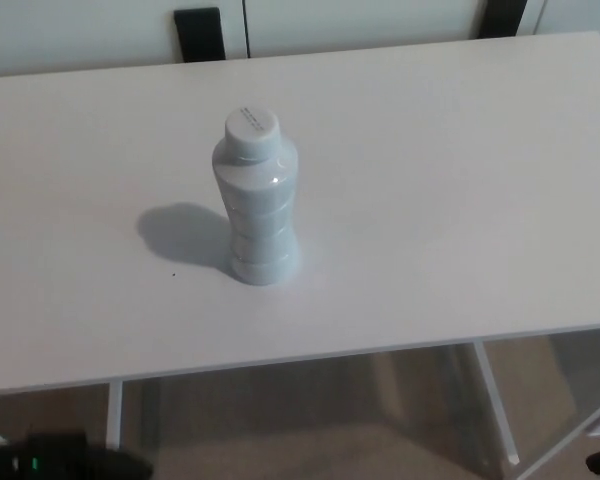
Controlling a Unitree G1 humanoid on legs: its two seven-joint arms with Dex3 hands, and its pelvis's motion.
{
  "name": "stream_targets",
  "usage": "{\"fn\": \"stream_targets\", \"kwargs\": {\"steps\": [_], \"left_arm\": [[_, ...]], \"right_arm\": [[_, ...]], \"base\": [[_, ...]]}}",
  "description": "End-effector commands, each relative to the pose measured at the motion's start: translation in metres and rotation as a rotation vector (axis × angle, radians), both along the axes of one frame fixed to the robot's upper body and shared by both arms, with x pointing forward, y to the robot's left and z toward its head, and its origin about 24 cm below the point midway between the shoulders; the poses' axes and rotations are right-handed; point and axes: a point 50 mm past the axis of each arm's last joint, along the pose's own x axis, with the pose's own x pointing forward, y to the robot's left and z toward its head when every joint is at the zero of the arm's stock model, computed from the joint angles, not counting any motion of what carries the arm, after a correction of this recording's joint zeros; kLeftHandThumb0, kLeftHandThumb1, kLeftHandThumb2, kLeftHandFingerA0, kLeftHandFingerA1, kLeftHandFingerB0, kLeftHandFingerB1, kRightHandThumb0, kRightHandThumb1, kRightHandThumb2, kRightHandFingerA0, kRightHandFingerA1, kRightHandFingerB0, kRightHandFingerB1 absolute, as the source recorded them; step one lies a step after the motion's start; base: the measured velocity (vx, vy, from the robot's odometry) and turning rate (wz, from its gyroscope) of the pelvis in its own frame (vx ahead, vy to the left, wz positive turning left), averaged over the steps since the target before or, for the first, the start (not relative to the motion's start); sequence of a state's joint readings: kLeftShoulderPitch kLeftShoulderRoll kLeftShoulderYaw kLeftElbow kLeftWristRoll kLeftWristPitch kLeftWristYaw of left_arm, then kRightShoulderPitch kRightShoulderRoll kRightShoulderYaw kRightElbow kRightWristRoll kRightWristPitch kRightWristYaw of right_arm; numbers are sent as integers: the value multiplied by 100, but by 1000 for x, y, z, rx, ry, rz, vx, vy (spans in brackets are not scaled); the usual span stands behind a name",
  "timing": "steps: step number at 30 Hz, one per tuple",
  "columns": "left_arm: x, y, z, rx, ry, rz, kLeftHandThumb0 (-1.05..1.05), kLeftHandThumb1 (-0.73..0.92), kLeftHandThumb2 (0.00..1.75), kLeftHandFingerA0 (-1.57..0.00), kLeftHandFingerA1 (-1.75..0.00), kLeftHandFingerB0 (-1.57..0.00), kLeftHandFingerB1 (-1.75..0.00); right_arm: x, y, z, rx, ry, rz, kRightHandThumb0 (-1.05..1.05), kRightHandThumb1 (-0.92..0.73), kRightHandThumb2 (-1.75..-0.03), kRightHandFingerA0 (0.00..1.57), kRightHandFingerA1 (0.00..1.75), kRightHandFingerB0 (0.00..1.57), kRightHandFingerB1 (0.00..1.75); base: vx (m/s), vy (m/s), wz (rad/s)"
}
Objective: The robot picks up a bottle from a person using its left hand and walk towards the table in frontand put the bottle on the table.
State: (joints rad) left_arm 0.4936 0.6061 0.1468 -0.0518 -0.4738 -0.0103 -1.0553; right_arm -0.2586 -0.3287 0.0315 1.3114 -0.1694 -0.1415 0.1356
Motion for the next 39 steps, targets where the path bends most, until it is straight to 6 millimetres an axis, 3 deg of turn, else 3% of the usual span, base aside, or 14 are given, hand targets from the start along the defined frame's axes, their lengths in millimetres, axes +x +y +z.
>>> {"fn": "stream_targets", "kwargs": {"steps": [1,9,11,20,24,25,26,28,29,31,32,34,35,39], "left_arm": [[-12,23,-34,277,84,10,-41,53,56,-67,-46,-49,-37],[-20,43,-64,576,101,233,-45,62,60,-67,-44,-51,-38],[-22,46,-74,808,-20,340,-43,64,59,-41,-36,-27,-30],[-4,51,-99,832,30,627,-55,77,63,-28,-31,-22,-29],[-2,57,-115,868,96,689,-68,75,97,-22,-45,-17,-42],[0,58,-121,854,125,721,-67,92,69,-22,-31,-14,-27],[3,58,-124,840,140,741,-33,59,114,0,-48,0,-48],[6,58,-125,829,149,748,-34,57,113,0,-48,0,-49],[9,56,-125,819,156,744,-74,92,73,-18,-31,-9,-23],[5,55,-129,819,169,722,-73,92,74,-15,-30,-8,-22],[3,54,-131,813,176,717,-75,80,107,-9,-42,-5,-32],[-2,55,-133,809,190,718,-74,91,72,-15,-29,-8,-22],[-3,57,-133,803,194,712,-72,77,113,-4,-42,-2,-26],[-7,58,-135,812,211,704,-71,77,112,-4,-42,-2,-27]], "right_arm": [[-12,-14,0,-57,59,2,-38,-64,-60,63,42,55,39],[-21,-13,-4,-64,64,3,-38,-64,-59,62,42,54,39],[-22,-14,-4,-67,50,-24,-37,-63,-58,67,44,53,39],[-25,-9,-8,-49,12,-96,-39,-64,-59,74,46,56,39],[-37,-6,-14,-27,15,-118,-39,-64,-59,73,46,55,39],[-34,-4,-14,-5,-1,-135,-38,-64,-59,72,45,55,40],[-30,-1,-13,11,-19,-148,-38,-65,-58,69,44,54,39],[-25,0,-12,23,-35,-162,-39,-65,-60,67,44,54,39],[-21,0,-10,26,-49,-169,-41,-66,-60,66,44,53,39],[-19,1,-9,38,-72,-191,-46,-66,-60,65,45,52,40],[-22,0,-10,45,-71,-204,-47,-67,-60,65,45,51,40],[-27,-1,-12,53,-62,-217,-48,-67,-61,63,45,50,39],[-28,0,-13,47,-58,-213,-49,-67,-61,63,44,50,39],[-33,-2,-14,45,-53,-218,-54,-55,-86,55,57,43,51]], "base": [[0,0,0],[0,0,0],[0,0,0],[0,0,0],[0,0,0],[0,0,0],[0,0,0],[0,0,0],[0,0,0],[0,0,0],[0,0,0],[0,0,0],[0,0,0],[0,0,0]]}}
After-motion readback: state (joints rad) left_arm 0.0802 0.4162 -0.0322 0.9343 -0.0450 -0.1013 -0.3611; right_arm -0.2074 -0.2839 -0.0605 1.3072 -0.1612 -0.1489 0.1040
